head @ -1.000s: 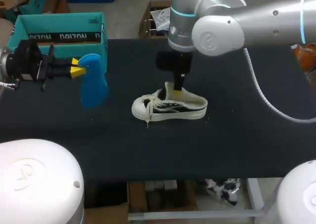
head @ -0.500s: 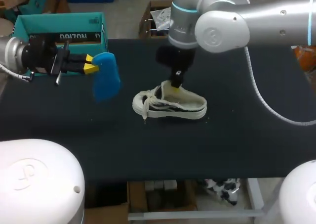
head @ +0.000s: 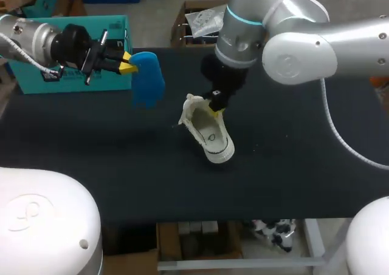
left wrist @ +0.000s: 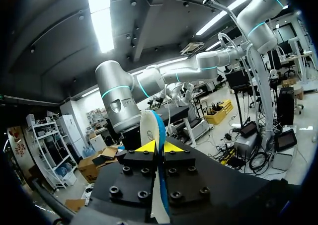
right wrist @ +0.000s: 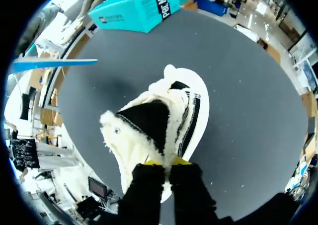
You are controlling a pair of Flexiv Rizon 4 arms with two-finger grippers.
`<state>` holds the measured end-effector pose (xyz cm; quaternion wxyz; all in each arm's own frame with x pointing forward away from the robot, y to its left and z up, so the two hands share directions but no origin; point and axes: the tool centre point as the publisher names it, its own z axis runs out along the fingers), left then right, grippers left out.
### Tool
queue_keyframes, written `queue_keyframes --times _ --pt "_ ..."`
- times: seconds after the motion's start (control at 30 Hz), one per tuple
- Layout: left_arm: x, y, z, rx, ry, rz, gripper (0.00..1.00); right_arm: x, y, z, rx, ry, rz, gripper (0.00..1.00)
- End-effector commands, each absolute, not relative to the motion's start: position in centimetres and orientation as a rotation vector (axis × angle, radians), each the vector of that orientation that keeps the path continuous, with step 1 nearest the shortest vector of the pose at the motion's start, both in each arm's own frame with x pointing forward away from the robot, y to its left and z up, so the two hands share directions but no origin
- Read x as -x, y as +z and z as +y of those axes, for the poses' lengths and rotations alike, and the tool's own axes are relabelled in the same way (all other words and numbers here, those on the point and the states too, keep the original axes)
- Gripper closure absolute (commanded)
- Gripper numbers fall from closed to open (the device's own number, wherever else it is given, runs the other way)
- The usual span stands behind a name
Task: Open the shoe tongue, take the insole out of the shoe, put the insole back into the shoe, and pack the shoe into the shoebox
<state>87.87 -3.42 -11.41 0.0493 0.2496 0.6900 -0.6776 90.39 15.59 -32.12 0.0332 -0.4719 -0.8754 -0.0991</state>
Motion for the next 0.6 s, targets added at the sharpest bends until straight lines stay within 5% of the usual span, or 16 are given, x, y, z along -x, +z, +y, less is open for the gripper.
queue_keyframes --times 0.03,0.6 --pt "-89.7 -12.0 -3.1 -0.992 -2.14 2.141 1.0 -89.7 -33.1 15.4 1.783 -0.733 -2.568 1.0" --pt "-92.5 -12.7 -4.1 -1.047 -2.182 2.154 1.0 -88.4 -35.1 15.1 1.996 -0.825 -2.439 1.0"
